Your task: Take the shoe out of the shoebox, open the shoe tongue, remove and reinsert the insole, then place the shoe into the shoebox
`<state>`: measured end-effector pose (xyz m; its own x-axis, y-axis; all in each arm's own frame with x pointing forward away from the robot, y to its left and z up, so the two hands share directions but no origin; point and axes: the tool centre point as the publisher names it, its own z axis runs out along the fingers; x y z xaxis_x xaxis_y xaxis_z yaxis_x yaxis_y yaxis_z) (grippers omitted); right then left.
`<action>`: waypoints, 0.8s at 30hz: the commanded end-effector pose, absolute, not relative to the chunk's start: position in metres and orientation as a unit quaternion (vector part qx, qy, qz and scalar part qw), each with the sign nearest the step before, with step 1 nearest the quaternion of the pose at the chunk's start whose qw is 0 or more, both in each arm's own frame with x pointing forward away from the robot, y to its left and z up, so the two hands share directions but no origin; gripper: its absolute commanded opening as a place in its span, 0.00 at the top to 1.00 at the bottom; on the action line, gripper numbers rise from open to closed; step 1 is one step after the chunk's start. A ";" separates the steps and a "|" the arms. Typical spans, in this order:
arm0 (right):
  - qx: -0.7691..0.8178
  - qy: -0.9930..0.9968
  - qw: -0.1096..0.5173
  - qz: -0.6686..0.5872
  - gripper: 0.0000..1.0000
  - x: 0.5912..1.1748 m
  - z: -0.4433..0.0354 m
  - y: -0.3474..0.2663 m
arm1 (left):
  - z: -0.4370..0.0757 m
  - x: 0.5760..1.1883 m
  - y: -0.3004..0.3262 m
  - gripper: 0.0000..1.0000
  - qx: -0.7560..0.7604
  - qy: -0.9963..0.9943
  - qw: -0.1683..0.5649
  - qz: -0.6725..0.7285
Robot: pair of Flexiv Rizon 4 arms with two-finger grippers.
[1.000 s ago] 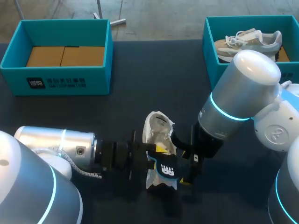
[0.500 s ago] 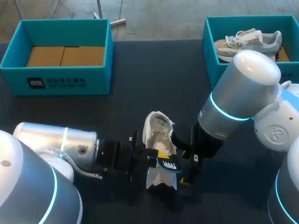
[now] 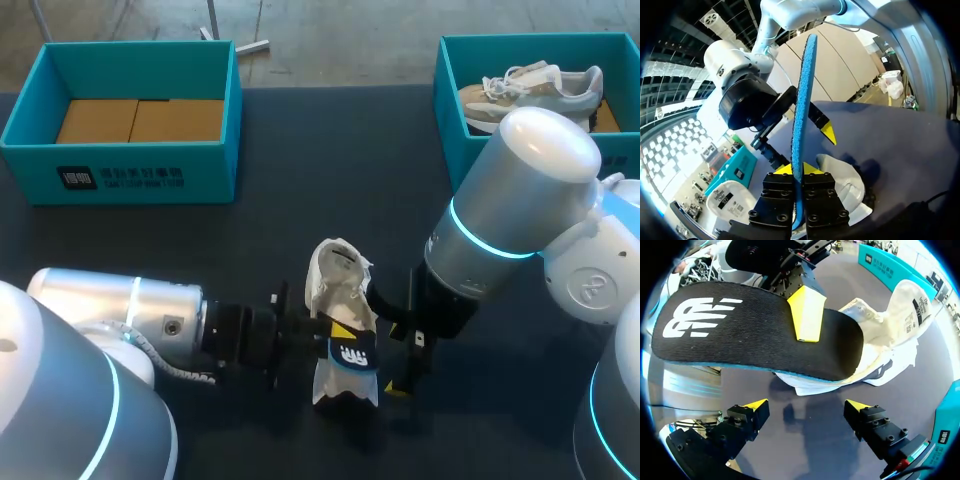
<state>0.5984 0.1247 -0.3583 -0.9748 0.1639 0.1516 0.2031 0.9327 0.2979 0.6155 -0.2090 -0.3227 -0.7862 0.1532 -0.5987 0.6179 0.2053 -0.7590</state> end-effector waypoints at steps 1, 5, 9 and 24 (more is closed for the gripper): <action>-0.094 -0.981 0.061 -0.158 0.00 0.597 -0.360 0.126 | -0.328 0.620 -0.212 1.00 0.258 0.751 0.202 -0.574; -0.094 -0.981 0.061 -0.158 0.00 0.597 -0.360 0.126 | -0.332 0.624 -0.213 1.00 0.256 0.753 0.200 -0.572; -0.094 -0.981 0.061 -0.158 0.00 0.597 -0.360 0.126 | -0.334 0.627 -0.213 1.00 0.256 0.754 0.201 -0.570; -0.094 -0.981 0.061 -0.158 0.00 0.597 -0.360 0.126 | -0.346 0.642 -0.214 1.00 0.256 0.765 0.220 -0.548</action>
<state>0.5984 0.1247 -0.3583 -0.9748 0.1639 0.1516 0.2031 0.9327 0.2979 0.6398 -0.2081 -0.3436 -0.7709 0.1495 -0.6192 0.6349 0.2587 -0.7280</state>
